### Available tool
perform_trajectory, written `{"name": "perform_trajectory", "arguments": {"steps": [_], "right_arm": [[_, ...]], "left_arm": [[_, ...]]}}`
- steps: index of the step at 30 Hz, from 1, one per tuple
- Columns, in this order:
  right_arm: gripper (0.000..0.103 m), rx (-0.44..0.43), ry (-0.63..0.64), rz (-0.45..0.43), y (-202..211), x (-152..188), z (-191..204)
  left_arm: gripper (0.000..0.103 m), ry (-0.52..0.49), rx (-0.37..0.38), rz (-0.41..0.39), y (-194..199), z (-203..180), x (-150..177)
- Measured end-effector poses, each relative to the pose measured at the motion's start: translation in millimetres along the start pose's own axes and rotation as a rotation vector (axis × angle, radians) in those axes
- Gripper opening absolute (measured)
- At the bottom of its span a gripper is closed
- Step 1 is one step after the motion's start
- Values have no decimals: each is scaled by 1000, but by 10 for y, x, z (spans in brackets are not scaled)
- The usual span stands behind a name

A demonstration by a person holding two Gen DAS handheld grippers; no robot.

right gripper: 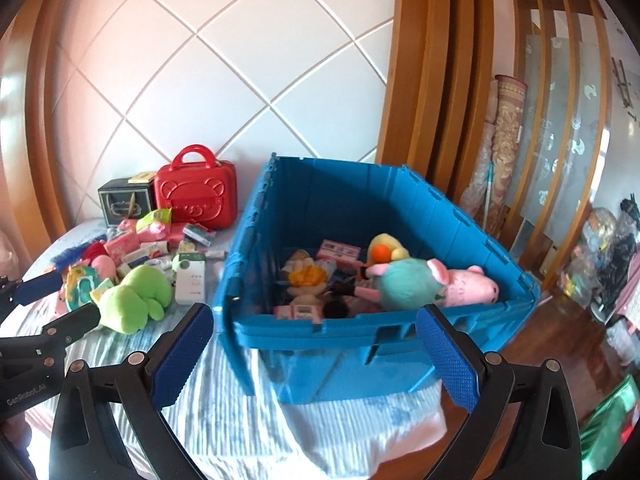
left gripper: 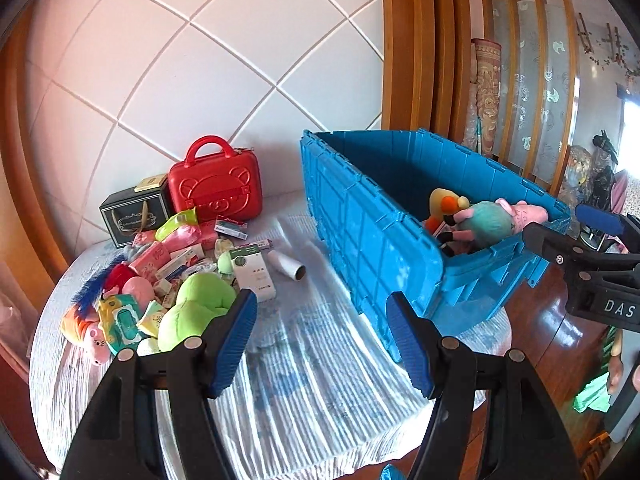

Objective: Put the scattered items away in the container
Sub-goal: 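Withdraw both tools from the crate back toward the pile, then reach the left tool toward the white plush while the right tool approaches the pink Kotex pack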

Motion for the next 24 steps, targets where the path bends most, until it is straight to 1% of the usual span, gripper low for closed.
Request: {"name": "perform_trajectory", "arguments": {"steps": [6, 12, 16, 20, 24], "right_arm": [[103, -44, 32, 27, -32, 41, 627], [103, -102, 82, 46, -187, -20, 1047], [103, -158, 105, 56, -423, -67, 1312], [103, -234, 121, 85, -813, -111, 1559], [103, -332, 130, 112, -1222, -123, 1771]], "left_arm": [[66, 50, -10, 14, 68, 550, 172], [66, 129, -69, 25, 31, 1039, 279], [66, 167, -145, 40, -111, 1353, 371], [66, 221, -225, 105, -394, 1711, 510], [66, 267, -309, 167, -678, 2086, 675]]}}
Point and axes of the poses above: each gripper's, at about its wrist camera, not at the fingertips, and y roughly against the way its jaws point, z to its left, x to its underside, the point moved 6 cm from there along -y, roughly the way its jaws point, and after that the axes turned 8 degrees about -x, right-handed, at the moved point
